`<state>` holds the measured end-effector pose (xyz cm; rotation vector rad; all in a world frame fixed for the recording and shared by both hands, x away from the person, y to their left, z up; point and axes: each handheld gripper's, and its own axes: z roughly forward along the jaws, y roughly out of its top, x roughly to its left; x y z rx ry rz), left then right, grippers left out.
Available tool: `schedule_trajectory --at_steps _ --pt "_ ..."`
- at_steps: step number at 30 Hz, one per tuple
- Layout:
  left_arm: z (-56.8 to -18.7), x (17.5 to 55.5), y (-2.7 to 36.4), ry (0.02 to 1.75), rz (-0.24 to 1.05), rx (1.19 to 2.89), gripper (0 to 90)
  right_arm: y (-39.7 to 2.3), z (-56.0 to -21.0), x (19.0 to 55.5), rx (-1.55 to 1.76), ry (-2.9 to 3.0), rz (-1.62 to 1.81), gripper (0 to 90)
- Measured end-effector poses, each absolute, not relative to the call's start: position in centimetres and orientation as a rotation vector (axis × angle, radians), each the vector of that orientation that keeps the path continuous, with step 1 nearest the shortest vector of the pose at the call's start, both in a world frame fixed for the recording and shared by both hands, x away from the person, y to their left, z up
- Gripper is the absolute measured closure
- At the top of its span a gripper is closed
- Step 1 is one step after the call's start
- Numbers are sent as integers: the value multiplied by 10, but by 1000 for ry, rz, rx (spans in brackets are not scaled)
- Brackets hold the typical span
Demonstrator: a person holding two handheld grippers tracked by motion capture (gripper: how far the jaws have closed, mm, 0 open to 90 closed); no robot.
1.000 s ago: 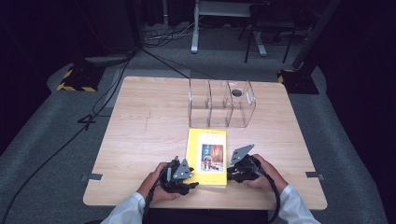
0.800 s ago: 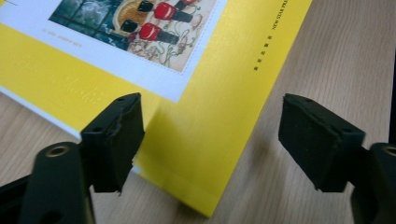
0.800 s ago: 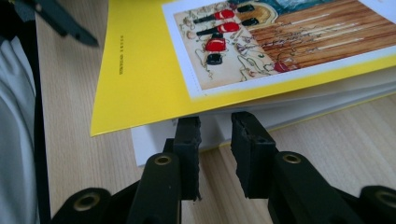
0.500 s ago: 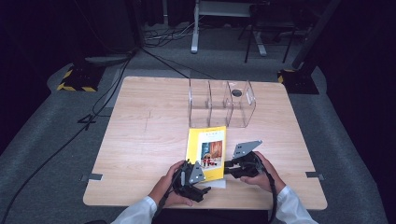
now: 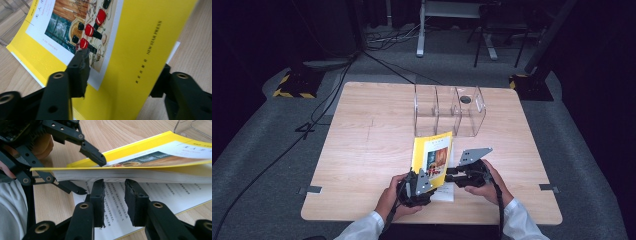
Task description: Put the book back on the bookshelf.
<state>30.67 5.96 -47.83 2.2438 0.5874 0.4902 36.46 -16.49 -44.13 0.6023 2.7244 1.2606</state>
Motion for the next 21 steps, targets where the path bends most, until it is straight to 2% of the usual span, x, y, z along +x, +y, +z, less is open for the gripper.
schedule_trajectory --at_steps 4,9,18,21 --pt "-474 301 61 517 545 2250 660 -166 -442 364 623 2719 1277 671" --pt "-471 302 66 494 537 2257 763 -172 -442 364 641 2703 1269 606" --pt "-465 302 95 407 430 2235 812 -200 -438 358 670 2587 1231 404" --pt "-464 301 101 381 415 2247 813 -204 -432 355 645 2551 1263 381"
